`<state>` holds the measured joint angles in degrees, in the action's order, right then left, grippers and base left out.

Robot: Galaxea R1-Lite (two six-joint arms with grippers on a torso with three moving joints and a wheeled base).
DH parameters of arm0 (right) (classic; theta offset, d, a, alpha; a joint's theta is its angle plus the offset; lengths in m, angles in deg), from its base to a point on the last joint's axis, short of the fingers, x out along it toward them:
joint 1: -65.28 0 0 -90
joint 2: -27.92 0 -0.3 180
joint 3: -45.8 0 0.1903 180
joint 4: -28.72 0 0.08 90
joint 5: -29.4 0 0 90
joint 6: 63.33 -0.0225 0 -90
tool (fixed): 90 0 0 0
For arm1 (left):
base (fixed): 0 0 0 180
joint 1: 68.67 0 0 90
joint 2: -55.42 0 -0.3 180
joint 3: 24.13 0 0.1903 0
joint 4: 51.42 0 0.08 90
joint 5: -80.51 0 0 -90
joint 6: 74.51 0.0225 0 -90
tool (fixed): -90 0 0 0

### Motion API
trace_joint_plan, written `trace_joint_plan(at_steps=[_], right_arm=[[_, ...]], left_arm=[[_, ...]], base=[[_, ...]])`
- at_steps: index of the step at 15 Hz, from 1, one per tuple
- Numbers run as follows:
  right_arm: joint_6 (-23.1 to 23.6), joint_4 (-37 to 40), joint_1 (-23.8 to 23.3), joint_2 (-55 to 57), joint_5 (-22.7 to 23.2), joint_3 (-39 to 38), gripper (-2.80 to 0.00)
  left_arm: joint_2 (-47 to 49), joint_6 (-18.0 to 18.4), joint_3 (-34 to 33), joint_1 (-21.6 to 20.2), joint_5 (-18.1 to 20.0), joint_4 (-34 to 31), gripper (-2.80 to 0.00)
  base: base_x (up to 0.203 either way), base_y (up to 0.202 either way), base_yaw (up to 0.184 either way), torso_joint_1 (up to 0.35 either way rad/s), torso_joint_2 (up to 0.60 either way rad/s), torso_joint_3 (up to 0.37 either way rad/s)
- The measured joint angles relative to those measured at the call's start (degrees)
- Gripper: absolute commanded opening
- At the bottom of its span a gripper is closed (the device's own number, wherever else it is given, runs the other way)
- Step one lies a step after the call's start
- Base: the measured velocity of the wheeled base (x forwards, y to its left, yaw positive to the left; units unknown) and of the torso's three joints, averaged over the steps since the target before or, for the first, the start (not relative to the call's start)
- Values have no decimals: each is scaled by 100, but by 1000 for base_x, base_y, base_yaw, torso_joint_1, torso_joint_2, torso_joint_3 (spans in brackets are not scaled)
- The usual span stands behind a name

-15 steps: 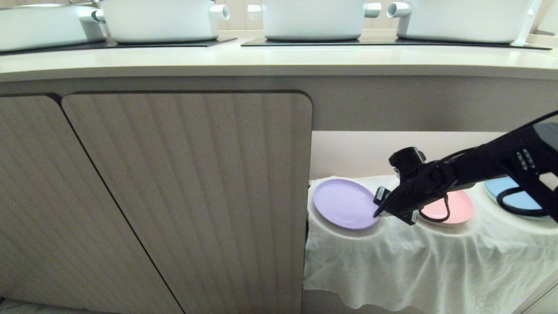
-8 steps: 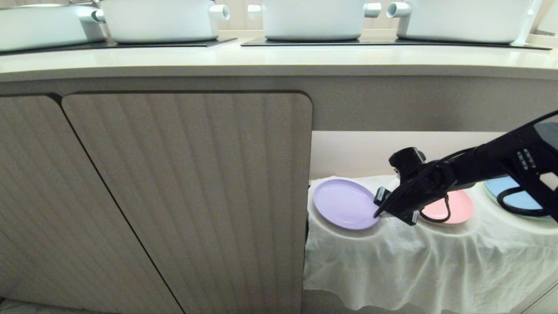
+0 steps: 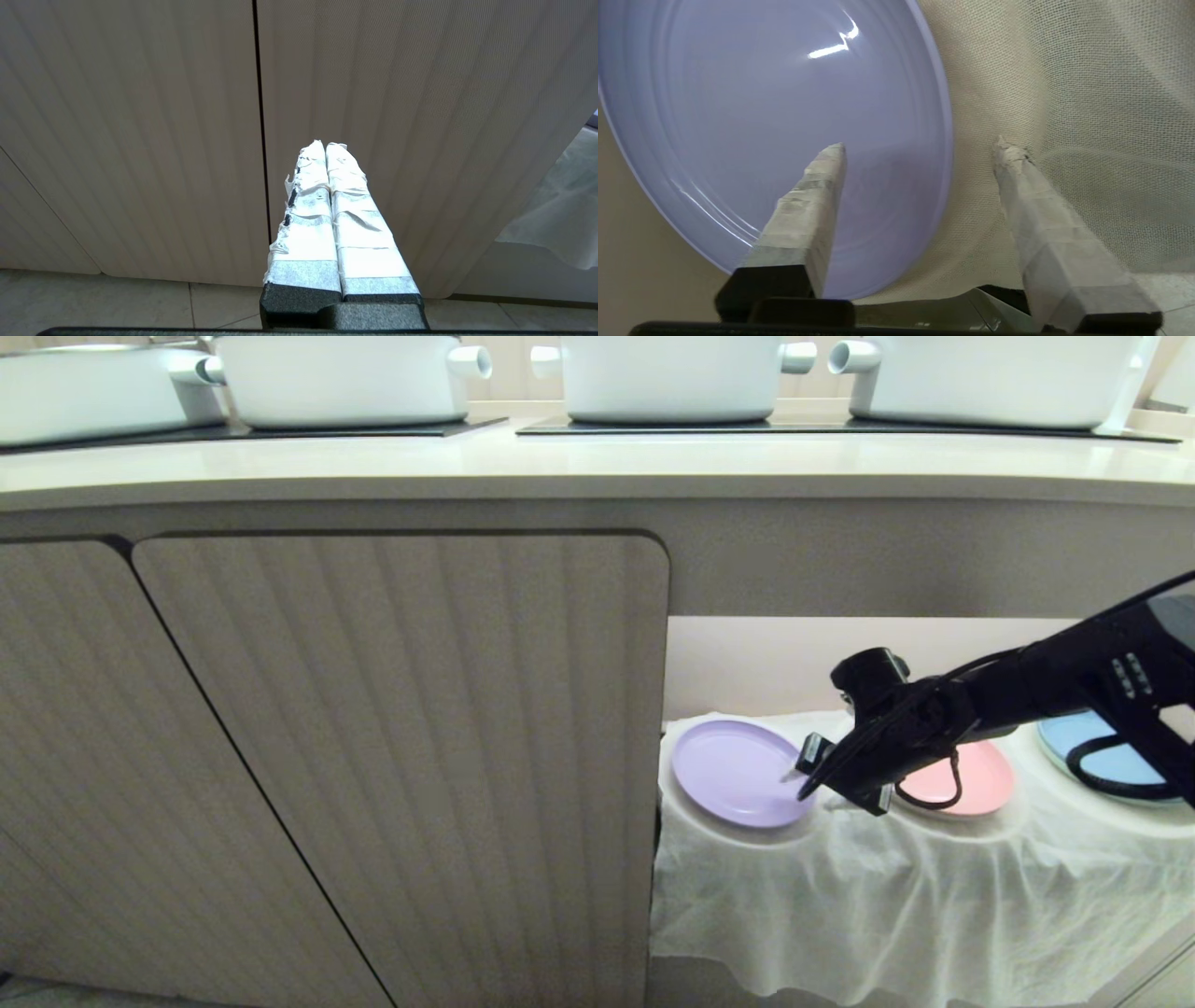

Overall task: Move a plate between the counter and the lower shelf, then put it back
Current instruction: Put the plate in the cupboard

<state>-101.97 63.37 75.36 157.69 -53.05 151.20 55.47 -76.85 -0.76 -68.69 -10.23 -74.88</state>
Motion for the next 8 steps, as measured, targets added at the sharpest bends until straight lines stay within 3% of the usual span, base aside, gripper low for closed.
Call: trace_joint_plan(at_steps=[8], right_arm=[[16, 174, 37, -114, -16, -67, 0]], left_arm=[[0, 0, 2, 2, -1, -1, -280]], base=[[0, 0, 0, 0, 0, 0]])
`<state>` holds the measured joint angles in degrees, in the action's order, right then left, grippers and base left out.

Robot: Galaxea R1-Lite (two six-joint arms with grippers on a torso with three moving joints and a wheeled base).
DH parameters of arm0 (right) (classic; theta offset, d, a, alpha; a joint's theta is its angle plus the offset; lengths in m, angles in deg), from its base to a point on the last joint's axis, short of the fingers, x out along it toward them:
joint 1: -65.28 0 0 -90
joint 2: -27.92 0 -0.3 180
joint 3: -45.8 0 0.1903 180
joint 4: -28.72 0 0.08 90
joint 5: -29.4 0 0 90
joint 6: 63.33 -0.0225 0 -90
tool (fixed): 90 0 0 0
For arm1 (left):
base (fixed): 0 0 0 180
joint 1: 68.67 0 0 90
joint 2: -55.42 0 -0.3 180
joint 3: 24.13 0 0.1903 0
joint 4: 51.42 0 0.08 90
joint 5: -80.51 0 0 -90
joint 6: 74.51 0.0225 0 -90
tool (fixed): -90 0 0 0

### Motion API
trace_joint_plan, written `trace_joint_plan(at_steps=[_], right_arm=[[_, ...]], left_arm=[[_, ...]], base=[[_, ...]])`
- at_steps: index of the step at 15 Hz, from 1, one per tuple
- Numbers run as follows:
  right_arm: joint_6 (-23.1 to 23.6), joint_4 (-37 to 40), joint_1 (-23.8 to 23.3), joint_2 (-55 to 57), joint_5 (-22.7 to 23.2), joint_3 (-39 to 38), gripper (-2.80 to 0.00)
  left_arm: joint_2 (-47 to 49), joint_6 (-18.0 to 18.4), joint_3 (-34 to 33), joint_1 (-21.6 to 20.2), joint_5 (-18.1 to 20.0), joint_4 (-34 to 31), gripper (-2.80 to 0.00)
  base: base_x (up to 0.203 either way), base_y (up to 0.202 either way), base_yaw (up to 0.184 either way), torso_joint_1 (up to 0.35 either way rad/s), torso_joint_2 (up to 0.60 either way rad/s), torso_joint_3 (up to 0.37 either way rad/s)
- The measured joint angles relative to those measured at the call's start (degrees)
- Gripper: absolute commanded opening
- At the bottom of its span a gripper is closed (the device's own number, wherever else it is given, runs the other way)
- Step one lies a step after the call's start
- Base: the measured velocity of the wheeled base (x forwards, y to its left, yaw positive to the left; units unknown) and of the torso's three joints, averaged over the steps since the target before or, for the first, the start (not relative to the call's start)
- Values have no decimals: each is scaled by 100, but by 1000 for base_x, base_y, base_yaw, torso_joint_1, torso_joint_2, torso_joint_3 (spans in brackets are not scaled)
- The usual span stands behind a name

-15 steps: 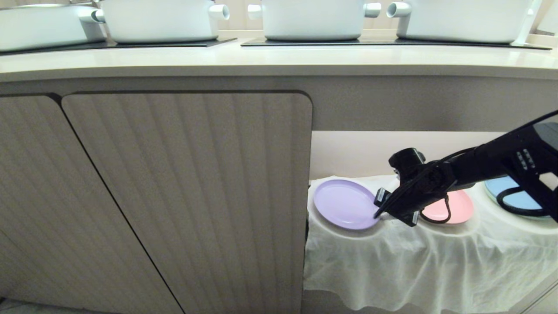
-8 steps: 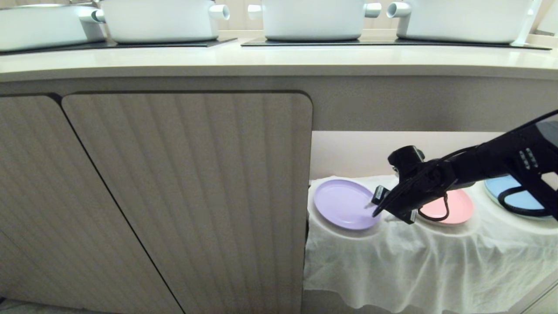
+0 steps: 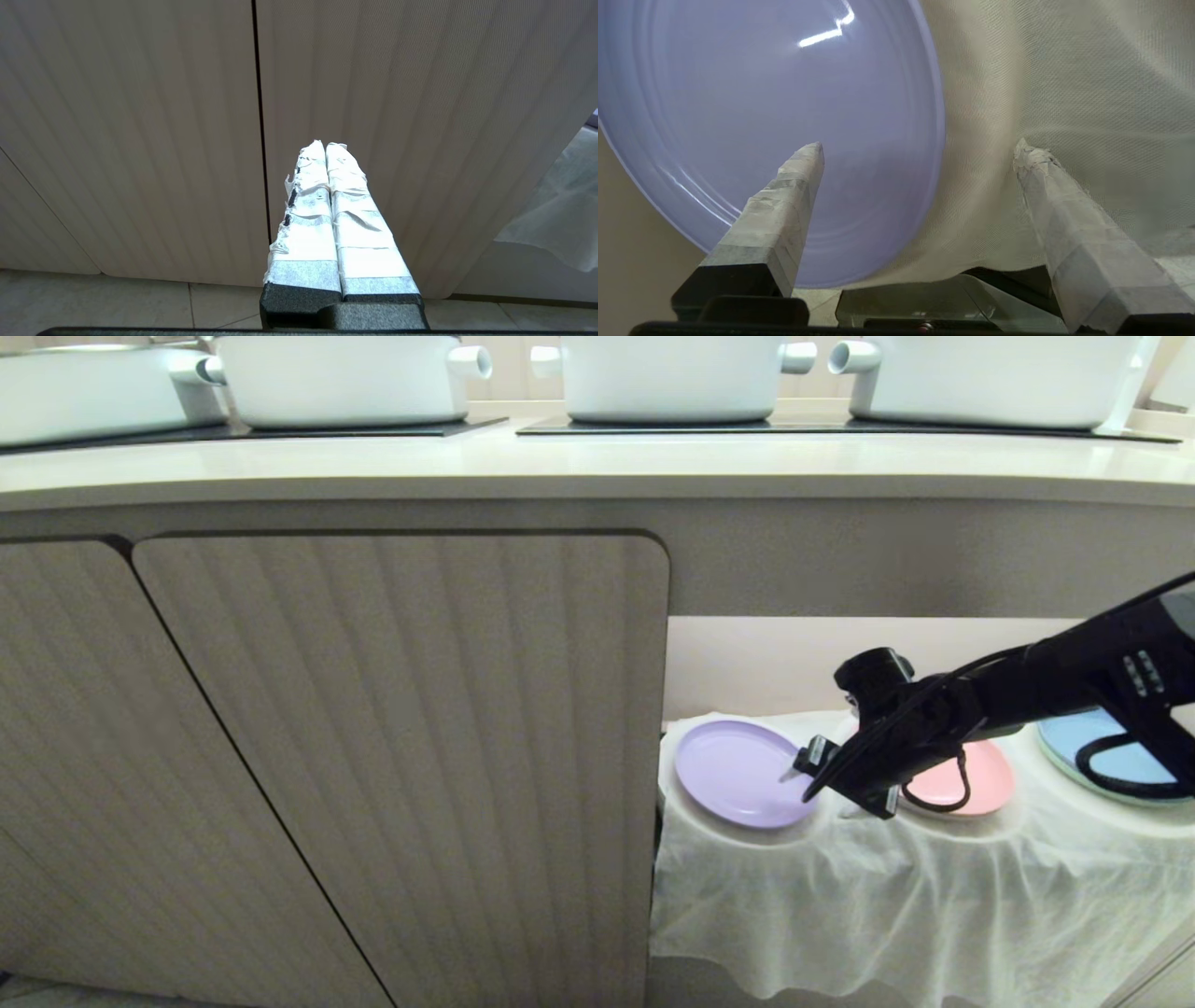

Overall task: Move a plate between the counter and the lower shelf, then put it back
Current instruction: Put the plate in the cupboard

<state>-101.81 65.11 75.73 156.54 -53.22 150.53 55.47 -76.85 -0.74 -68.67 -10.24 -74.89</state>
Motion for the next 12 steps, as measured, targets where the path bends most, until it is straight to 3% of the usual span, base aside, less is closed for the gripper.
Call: trace_joint_plan(at_steps=[12], right_arm=[[11, 244, 76, -126, -3, 28, 0]], left_arm=[[0, 2, 0, -2, -1, 1, -280]], base=[[0, 0, 0, 0, 0, 0]])
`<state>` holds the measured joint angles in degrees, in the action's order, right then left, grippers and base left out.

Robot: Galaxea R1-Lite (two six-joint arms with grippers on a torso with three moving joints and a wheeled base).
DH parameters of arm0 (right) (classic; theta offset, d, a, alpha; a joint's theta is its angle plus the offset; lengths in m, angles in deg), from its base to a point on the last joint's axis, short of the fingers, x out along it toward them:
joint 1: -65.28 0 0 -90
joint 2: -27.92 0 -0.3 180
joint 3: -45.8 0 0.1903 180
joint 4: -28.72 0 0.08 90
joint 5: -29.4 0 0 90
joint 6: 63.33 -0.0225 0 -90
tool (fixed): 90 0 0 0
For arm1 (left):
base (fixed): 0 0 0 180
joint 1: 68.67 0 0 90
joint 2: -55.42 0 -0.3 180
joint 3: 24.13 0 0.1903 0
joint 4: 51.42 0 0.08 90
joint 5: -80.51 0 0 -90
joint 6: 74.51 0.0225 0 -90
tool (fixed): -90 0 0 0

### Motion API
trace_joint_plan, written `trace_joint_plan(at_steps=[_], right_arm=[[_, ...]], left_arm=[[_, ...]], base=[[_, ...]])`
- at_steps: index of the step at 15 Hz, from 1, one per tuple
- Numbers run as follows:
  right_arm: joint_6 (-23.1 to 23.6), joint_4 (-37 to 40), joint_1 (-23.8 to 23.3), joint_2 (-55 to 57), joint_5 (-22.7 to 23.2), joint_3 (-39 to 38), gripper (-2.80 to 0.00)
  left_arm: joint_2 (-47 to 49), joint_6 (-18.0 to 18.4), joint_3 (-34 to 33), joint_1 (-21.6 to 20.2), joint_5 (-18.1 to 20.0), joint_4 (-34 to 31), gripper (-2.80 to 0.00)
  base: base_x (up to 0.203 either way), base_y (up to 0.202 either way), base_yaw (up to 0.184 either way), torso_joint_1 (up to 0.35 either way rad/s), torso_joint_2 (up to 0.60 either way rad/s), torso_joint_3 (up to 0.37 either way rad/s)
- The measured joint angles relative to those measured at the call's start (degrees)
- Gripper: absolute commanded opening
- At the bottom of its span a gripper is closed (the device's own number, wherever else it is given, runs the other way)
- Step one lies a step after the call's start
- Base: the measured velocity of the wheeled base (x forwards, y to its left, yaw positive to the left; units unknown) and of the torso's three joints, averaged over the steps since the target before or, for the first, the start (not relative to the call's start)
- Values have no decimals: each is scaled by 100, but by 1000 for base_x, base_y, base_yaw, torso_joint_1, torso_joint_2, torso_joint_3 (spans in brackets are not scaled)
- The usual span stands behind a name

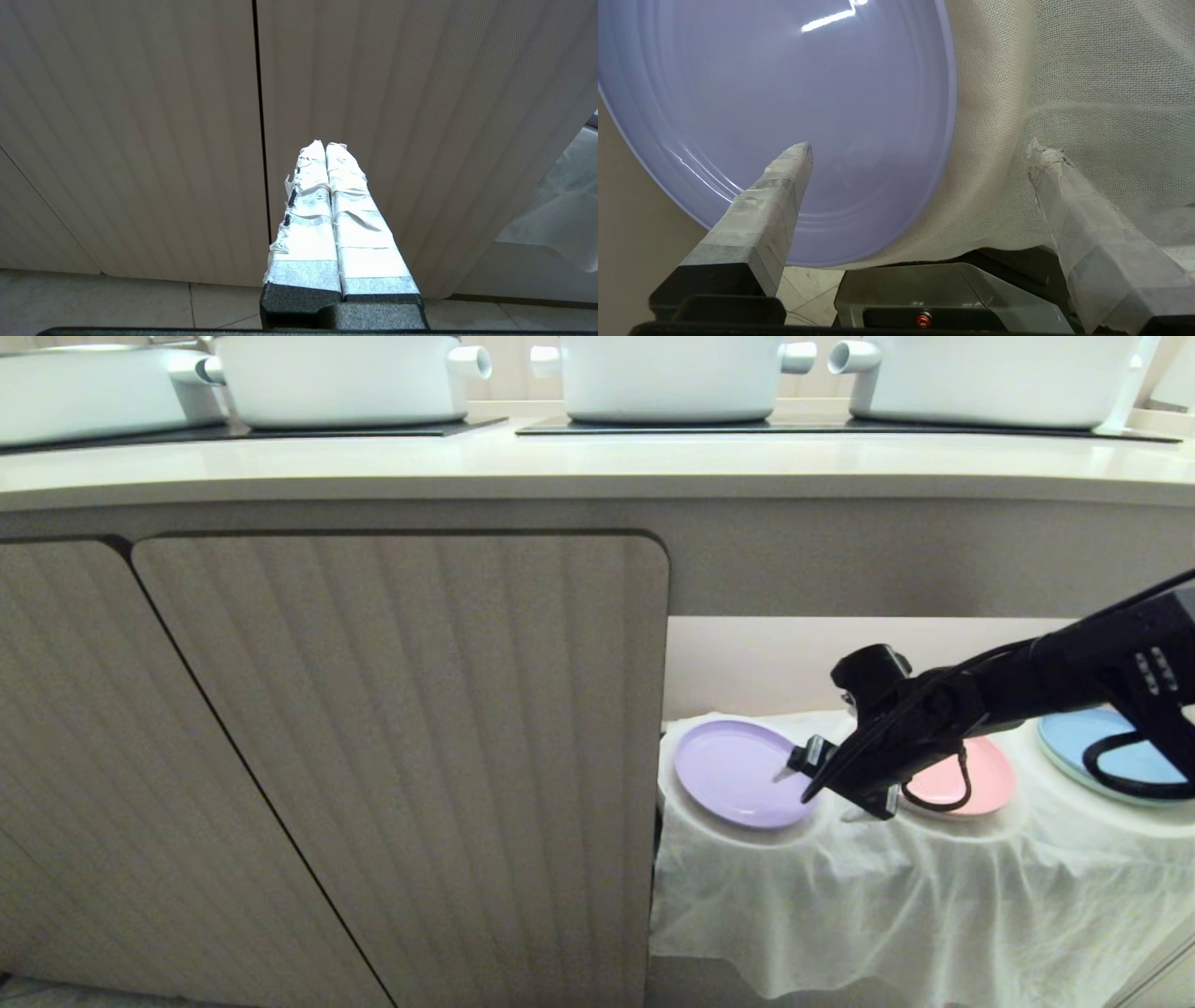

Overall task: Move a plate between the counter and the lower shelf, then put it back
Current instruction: Put the plate in the cupboard

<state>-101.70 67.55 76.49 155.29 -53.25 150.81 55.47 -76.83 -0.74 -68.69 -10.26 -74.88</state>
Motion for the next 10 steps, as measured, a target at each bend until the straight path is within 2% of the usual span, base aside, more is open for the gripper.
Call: trace_joint_plan(at_steps=[10], right_arm=[[105, 480, 49, -112, -11, 22, 0]], left_arm=[[0, -1, -2, 0, 0, 2, -280]], base=[[0, 0, 0, 0, 0, 0]])
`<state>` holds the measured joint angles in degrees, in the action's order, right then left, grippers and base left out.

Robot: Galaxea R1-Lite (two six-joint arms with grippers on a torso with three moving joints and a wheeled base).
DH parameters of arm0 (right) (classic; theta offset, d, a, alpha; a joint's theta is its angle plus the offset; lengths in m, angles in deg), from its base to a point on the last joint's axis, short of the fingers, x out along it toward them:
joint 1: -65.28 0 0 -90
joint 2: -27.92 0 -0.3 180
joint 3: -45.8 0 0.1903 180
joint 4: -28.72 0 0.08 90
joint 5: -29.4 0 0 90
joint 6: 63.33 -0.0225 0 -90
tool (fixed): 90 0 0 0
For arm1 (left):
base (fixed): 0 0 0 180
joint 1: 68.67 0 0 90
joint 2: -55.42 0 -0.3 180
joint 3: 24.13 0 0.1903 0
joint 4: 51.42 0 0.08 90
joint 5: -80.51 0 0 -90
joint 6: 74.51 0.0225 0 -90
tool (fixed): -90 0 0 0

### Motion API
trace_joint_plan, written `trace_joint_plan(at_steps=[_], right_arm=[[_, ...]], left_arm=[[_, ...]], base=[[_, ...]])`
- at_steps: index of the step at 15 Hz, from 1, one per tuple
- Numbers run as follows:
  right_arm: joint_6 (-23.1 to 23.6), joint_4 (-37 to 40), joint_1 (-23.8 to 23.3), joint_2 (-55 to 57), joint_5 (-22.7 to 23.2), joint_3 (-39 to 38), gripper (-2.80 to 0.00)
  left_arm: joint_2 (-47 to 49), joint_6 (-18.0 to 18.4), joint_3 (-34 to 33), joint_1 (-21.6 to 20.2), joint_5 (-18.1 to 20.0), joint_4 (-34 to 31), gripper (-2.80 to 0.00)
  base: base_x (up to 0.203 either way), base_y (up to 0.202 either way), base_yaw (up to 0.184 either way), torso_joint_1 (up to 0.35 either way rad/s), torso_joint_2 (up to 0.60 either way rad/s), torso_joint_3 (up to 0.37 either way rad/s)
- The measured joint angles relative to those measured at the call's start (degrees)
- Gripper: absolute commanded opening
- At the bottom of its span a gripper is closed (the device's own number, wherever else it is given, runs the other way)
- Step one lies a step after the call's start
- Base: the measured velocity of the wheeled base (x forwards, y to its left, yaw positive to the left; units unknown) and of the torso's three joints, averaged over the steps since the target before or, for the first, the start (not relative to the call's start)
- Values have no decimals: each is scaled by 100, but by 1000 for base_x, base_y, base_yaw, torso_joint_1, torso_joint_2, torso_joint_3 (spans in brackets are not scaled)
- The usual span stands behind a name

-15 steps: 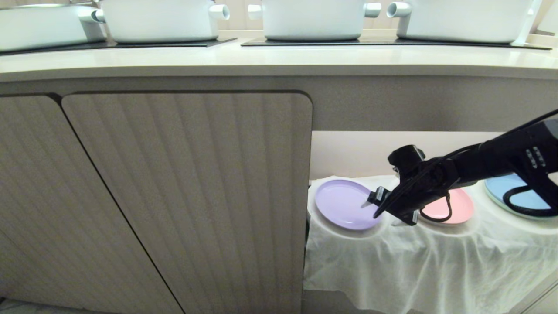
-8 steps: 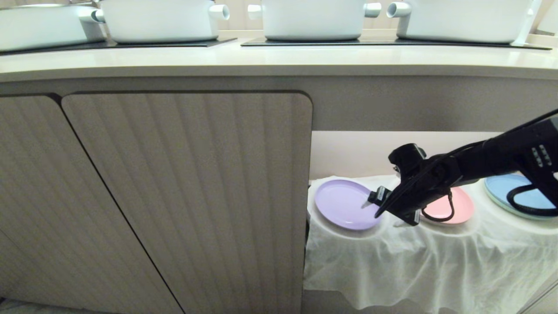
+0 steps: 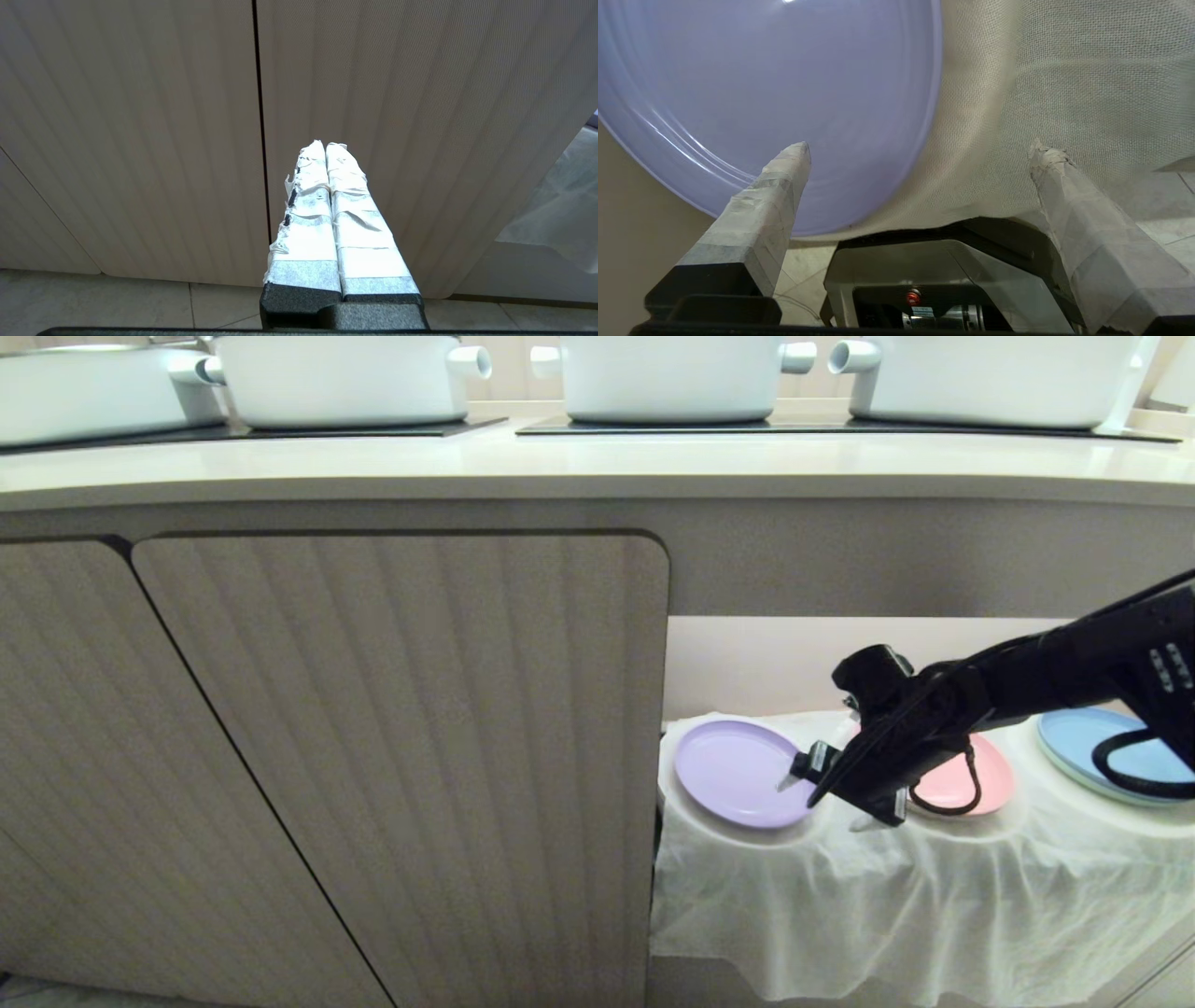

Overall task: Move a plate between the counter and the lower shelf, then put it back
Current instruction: Put the plate in the cupboard

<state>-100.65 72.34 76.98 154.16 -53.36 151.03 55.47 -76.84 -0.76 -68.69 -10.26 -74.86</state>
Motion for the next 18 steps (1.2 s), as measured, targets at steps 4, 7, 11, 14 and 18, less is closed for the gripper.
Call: trace_joint_plan(at_steps=[4, 7, 11, 14, 18], right_arm=[[61, 64, 22, -50, 0, 0, 0], [68, 186, 28, -94, -1, -5, 0], [70, 231, 33, -169, 0, -35, 0], [70, 267, 39, -227, 0, -70, 0], [68, 252, 61, -317, 0, -225, -280]], left_arm=[[0, -1, 0, 2, 0, 0, -280], [0, 1, 0, 2, 2, -1, -280], [0, -2, 0, 2, 0, -1, -280], [0, -2, 0, 2, 2, -2, -280], [0, -1, 0, 0, 2, -2, -280]], base=[[0, 0, 0, 0, 0, 0], [0, 0, 0, 0, 0, 0], [0, 0, 0, 0, 0, 0], [0, 0, 0, 0, 0, 0], [0, 0, 0, 0, 0, 0]])
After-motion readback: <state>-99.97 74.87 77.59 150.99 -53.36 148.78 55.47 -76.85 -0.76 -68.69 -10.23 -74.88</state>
